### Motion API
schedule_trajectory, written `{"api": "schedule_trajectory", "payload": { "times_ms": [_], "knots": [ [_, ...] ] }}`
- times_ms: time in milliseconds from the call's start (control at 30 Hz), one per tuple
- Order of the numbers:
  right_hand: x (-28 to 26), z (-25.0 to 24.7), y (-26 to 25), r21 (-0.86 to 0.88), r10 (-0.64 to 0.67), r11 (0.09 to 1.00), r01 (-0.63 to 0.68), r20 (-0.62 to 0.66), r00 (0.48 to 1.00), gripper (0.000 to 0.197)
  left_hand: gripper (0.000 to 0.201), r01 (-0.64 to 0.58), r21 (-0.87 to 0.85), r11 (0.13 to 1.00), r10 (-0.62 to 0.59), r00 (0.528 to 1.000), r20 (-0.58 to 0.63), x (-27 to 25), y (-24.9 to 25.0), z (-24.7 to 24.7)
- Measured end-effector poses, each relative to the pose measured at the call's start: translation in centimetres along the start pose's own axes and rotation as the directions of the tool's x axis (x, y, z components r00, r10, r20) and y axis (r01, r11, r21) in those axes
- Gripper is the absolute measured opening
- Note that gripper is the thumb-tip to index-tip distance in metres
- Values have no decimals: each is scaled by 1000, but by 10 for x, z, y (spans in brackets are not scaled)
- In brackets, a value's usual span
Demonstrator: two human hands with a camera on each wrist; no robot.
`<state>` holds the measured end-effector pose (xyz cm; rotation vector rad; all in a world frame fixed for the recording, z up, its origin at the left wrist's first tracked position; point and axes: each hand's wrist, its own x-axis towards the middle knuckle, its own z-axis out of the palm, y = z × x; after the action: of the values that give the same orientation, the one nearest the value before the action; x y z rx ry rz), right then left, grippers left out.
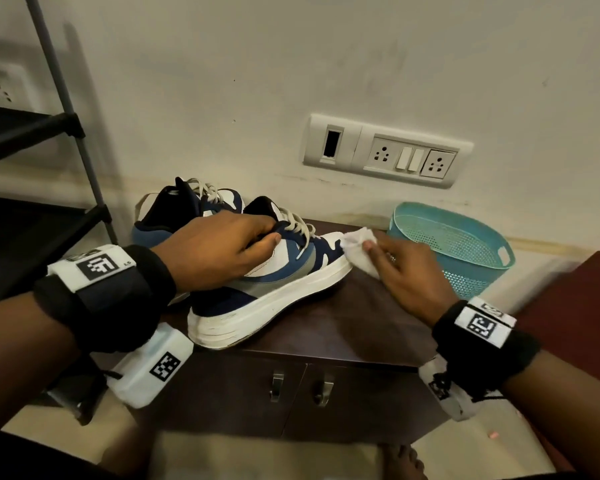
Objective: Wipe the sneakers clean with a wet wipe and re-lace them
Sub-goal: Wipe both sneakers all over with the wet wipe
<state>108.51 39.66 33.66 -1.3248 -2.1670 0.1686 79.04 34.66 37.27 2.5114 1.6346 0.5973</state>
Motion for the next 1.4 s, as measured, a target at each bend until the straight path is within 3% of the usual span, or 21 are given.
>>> {"api": "schedule_trajectory", "payload": {
  "times_ms": [67, 167, 300, 367, 467, 500, 533, 567, 600, 633, 667, 700, 800, 933, 1067, 1233, 1300, 1400],
  "knots": [
    [-3, 13, 1, 30, 30, 999, -33, 87, 996, 28, 34, -44, 25, 999, 43, 998, 42, -1, 2, 0],
    [4, 10, -1, 109, 133, 985, -136, 35, 991, 43, 33, -111, 16, 994, 108, 983, 149, -5, 3, 2],
    [21, -20, -2, 375, 335, 890, -261, -148, 930, 44, 33, -133, -6, 991, 131, 967, 221, -4, 3, 3],
    [28, -35, -2, 457, 385, 862, -219, -309, 870, 42, 34, -126, -4, 992, 124, 968, 220, -3, 3, 3],
    [33, -41, -3, 202, 192, 976, -87, -587, 787, 34, 35, -126, 7, 992, 121, 968, 221, -3, 4, 2],
    [30, -33, -5, 119, 94, 992, -31, -568, 817, 27, 35, -124, 11, 992, 119, 968, 223, -3, 5, 2],
    [27, -21, -4, 65, 12, 998, 21, -467, 884, 24, 36, -122, 16, 992, 115, 968, 224, -4, 5, 2],
    [23, -5, -1, 36, -36, 998, 49, -293, 956, 26, 36, -118, 24, 993, 110, 968, 224, -4, 6, 1],
    [17, 12, 0, -23, -70, 997, 68, -88, 994, 26, 37, -114, 28, 993, 105, 969, 223, -5, 7, 1],
    [12, 26, 1, -113, -103, 988, 110, 64, 993, 24, 37, -110, 28, 994, 101, 969, 225, -5, 7, 0],
    [10, 37, 1, -185, -132, 970, 156, 138, 982, 22, 36, -110, 25, 994, 101, 968, 230, -5, 6, 0],
    [10, 40, -1, -208, -141, 963, 169, 143, 980, 20, 36, -112, 21, 993, 104, 967, 234, -5, 6, 0],
    [15, 28, -13, -125, -34, 991, 44, 84, 996, 16, 35, -116, 26, 993, 106, 964, 243, -4, 6, 1],
    [23, 16, -22, -109, 80, 993, -54, 251, 965, 11, 35, -106, 30, 994, 96, 965, 245, -2, 6, 3],
    [40, 15, -24, -104, 157, 986, -130, 307, 939, 9, 36, -99, 32, 995, 88, 964, 250, -1, 8, 2],
    [61, 16, -30, -62, 230, 972, -227, 443, 866, 16, 36, -89, 50, 995, 74, 965, 250, -2, 8, 2],
    [63, 18, -38, 20, 223, 963, -270, 511, 830, 8, 36, -84, 59, 995, 67, 966, 250, -3, 9, 3],
    [67, 20, -36, -35, 280, 953, -300, 473, 836, 2, 36, -82, 54, 995, 66, 967, 248, -2, 10, 3]
  ]
}}
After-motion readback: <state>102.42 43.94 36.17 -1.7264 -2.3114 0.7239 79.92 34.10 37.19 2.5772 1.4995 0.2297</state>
